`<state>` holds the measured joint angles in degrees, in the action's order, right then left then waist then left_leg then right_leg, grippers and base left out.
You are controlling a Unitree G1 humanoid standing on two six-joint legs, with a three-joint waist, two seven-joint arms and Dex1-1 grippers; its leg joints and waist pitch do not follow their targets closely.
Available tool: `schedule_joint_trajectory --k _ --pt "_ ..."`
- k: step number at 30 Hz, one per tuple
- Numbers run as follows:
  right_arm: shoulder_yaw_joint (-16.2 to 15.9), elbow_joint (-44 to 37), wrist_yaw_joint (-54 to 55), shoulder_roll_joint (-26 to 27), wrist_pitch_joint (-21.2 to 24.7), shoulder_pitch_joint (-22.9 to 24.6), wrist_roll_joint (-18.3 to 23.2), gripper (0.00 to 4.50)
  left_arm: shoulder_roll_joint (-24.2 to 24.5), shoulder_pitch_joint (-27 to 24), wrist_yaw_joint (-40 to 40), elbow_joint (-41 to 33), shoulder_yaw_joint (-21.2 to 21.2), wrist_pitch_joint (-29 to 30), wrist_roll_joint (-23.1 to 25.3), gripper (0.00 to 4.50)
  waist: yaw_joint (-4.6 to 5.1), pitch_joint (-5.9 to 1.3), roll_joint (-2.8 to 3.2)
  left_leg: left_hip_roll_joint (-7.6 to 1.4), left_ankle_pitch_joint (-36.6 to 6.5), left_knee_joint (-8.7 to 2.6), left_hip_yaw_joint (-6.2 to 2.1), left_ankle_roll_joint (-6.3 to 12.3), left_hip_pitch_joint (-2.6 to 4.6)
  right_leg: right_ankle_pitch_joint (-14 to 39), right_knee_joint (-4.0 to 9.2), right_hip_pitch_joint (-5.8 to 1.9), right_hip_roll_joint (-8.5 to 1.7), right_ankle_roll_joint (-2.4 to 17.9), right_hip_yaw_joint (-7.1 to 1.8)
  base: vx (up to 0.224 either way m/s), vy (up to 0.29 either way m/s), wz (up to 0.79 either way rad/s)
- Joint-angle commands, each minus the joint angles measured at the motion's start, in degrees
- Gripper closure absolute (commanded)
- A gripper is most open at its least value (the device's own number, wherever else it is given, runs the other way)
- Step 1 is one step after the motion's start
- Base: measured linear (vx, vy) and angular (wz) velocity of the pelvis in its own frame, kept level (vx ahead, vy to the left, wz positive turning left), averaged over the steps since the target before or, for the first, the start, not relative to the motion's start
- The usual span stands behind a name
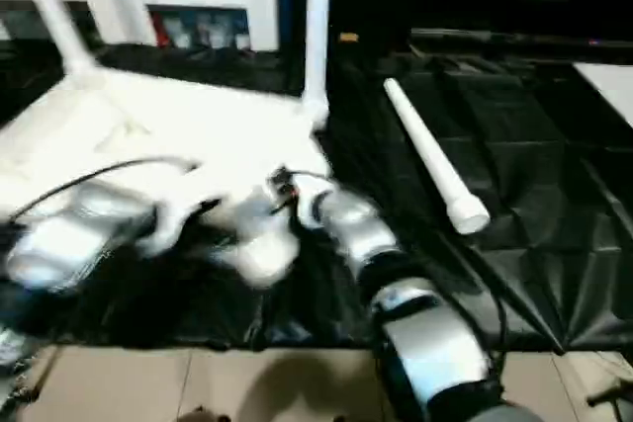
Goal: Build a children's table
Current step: Rotate table base
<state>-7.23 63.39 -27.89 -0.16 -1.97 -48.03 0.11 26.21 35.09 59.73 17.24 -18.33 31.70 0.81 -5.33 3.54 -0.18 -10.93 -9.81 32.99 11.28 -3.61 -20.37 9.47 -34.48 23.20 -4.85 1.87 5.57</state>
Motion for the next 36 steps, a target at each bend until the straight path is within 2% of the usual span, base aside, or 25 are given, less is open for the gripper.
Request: schedule_joint_trajectory --k 1,4,5,7,9,10,11,12,13,16,19,21,22,24,26,28,29,30,31,35,36 --pt "1.11 1.15 1.72 -1.86 -0.74 -0.78 -0.8 4.41 -0.69 1.56 -4.75 4.91 1.52 -5.51 1.93 4.5 0.03 -4.46 1.48 -2.08 -14.6 -3.51 -1.51 -1.11 0.5 10.05 3.34 -3.41 -3.86 12.34 -3.36 0.0 0.0 0.0" --pt "1.81 0.94 3.82 -2.79 -0.47 -0.56 -1.03 4.41 -0.49 1.65 -5.74 5.91 2.11 -7.61 1.92 4.5 0.03 -4.52 1.32 -2.17 -13.75 -3.44 -1.53 -0.91 0.43 9.76 3.32 -3.42 -3.98 12.18 -3.34 0.0 0.0 0.0" --pt "2.65 0.4 9.33 -4.0 2.51 -0.7 -1.66 4.41 0.02 0.99 -5.6 4.92 3.12 -7.86 1.1 4.5 -0.01 -4.55 1.3 -2.17 -12.81 -3.45 -1.49 -1.02 0.53 9.1 3.21 -3.4 -3.95 12.48 -3.37 0.0 0.0 0.0" --pt "3.75 -0.51 10.18 -4.93 4.86 -0.93 -0.85 4.41 0.6 -0.11 -4.77 2.82 4.02 -7.77 -0.11 4.5 -0.01 -4.58 1.38 -2.25 -12.73 -3.41 -1.47 -0.99 0.63 8.68 3.05 -3.36 -3.93 12.98 -3.33 0.0 0.0 0.0" --pt "4.84 -2.42 8.25 -6.24 4.21 -0.91 0.31 4.41 0.8 -1.29 -5.62 0.6 5.82 -7.39 -1.18 4.5 -0.1 -4.5 1.43 -2.33 -13.27 -3.35 -1.33 -0.65 0.6 8.48 3.1 -3.25 -3.88 12.99 -3.32 0.0 0.0 0.0" --pt "5.26 -3.05 8.08 -6.76 3.94 -0.9 0.62 4.16 0.81 -1.72 -6.11 -0.09 6.53 -7.48 -1.51 4.5 -0.2 -4.5 1.42 -2.31 -13.34 -3.35 -1.31 -0.61 0.58 8.55 3.09 -3.31 -3.85 12.82 -3.3 0.0 0.0 0.0" --pt "6.85 -3.89 8.8 -7.9 4.25 -1.47 1.85 4.16 1.04 -2.51 -5.42 -1.64 7.98 -6.89 -3.16 4.5 -0.21 -4.41 1.32 -2.32 -13.55 -3.38 -1.3 -0.56 0.55 8.99 3.12 -3.29 -3.86 12.67 -3.31 0.0 0.0 0.0" --pt "7.03 -3.92 8.87 -8.03 4.38 -1.58 2.0 4.05 1.11 -2.6 -5.28 -1.84 8.07 -6.85 -3.31 4.5 -0.21 -4.41 1.32 -2.32 -13.55 -3.38 -1.3 -0.56 0.55 8.99 3.12 -3.29 -3.86 12.67 -3.31 0.0 0.0 0.0" --pt "8.39 -3.87 9.7 -9.69 5.81 -2.91 2.89 3.95 1.69 -3.54 -4.43 -3.81 9.07 -7.03 -4.57 4.18 -0.19 -4.41 1.0 -2.26 -13.88 -3.38 -1.29 -0.53 0.61 10.15 3.16 -3.26 -3.86 12.63 -3.26 0.0 0.0 0.0" --pt "8.72 -1.87 11.61 -13.21 7.95 -5.46 1.83 3.68 1.47 -4.61 -3.77 -6.43 10.62 -10.66 -6.91 3.98 -0.14 -4.25 0.83 -2.04 -14.09 -3.23 -1.22 -0.45 0.51 12.24 3.36 -3.17 -3.75 12.31 -3.2 0.0 0.0 0.0" --pt "8.96 -1.36 11.89 -14.65 9.36 -6.24 1.36 3.53 1.01 -5.23 -4.06 -8.08 11.35 -10.91 -7.75 3.73 0.01 -4.22 0.73 -2.02 -14.09 -3.14 -1.17 -0.41 0.4 13.39 3.43 -3.17 -3.67 11.63 -3.17 0.0 0.0 0.0" --pt "9.27 0.21 11.94 -16.61 11.17 -7.22 0.89 3.38 0.76 -5.78 -3.64 -9.82 11.71 -11.83 -8.56 3.62 0.06 -4.19 0.19 -1.98 -13.47 -3.09 -1.11 0.0 0.3 13.99 3.53 -3.2 -3.69 11.33 -3.16 0.0 0.0 0.0" --pt "9.33 1.08 11.87 -17.48 12.25 -7.66 0.68 3.19 0.7 -5.93 -3.37 -10.61 11.84 -12.04 -8.97 3.41 -0.02 -4.22 0.12 -2.01 -12.92 -3.0 -1.06 0.2 0.3 13.79 3.5 -3.17 -3.69 11.47 -3.17 0.0 0.0 0.0" --pt "9.26 2.42 11.9 -18.71 13.7 -8.31 0.34 3.13 0.69 -6.23 -3.07 -12.21 12.06 -11.12 -10.07 3.31 -0.03 -4.25 0.0 -1.98 -12.55 -2.92 -0.97 0.36 0.23 13.65 3.4 -3.15 -3.62 11.56 -3.16 0.0 0.0 0.0" --pt "9.04 4.26 12.0 -19.88 14.71 -9.16 -0.11 2.82 0.99 -6.54 -1.84 -13.89 11.88 -10.47 -11.29 3.04 -0.14 -4.25 0.04 -1.96 -11.85 -2.7 -0.92 0.57 -0.02 13.71 3.25 -3.11 -3.57 11.57 -3.09 0.0 0.0 0.0" --pt "9.3 5.5 12.32 -20.46 15.11 -9.95 -0.06 2.73 1.56 -6.77 -1.09 -14.85 11.48 -9.65 -11.77 2.92 -0.04 -4.3 0.01 -1.95 -11.69 -2.61 -0.95 0.58 -0.21 13.78 3.12 -3.15 -3.55 11.52 -3.06 0.0 0.0 0.0" --pt "9.38 6.14 12.44 -20.73 15.3 -10.36 -0.16 2.66 1.79 -6.78 -0.86 -15.1 11.27 -9.26 -11.83 2.84 -0.13 -4.38 0.6 -1.91 -11.29 -2.38 -0.96 0.62 -0.37 13.09 2.93 -2.97 -3.5 11.34 -3.07 0.0 0.0 0.0" --pt "9.38 6.14 12.44 -20.73 15.3 -10.36 -0.16 2.59 1.79 -6.78 -0.86 -15.1 11.27 -9.26 -11.83 2.79 -0.13 -4.38 0.6 -1.91 -11.29 -2.38 -0.96 0.62 -0.37 13.09 2.93 -2.97 -3.5 11.34 -3.07 0.0 0.0 0.0" --pt "9.49 6.79 12.85 -21.0 15.44 -10.8 -0.37 2.4 1.99 -6.74 -0.67 -15.23 11.07 -9.09 -11.85 2.61 0.0 -4.23 0.33 -1.85 -12.24 -2.32 -0.87 0.62 -0.4 13.92 3.14 -2.77 -3.39 11.16 -3.04 0.0 0.0 0.0" --pt "9.26 8.94 14.08 -21.88 15.27 -12.04 -1.23 2.25 2.59 -6.42 -0.91 -15.22 10.83 -8.46 -11.78 2.43 -0.01 -4.12 0.46 -1.92 -14.4 -2.38 -0.98 -0.19 -0.18 16.68 3.35 -2.55 -3.35 10.57 -2.97 0.0 0.0 0.0" --pt "9.38 9.38 14.5 -22.1 15.32 -12.34 -1.39 1.99 3.02 -6.53 -0.8 -15.58 10.85 -8.09 -11.84 2.19 -0.3 -4.18 1.35 -1.93 -14.68 -2.41 -1.19 -0.48 -0.1 16.4 3.18 -2.54 -3.45 10.72 -2.91 0.0 0.0 0.0"
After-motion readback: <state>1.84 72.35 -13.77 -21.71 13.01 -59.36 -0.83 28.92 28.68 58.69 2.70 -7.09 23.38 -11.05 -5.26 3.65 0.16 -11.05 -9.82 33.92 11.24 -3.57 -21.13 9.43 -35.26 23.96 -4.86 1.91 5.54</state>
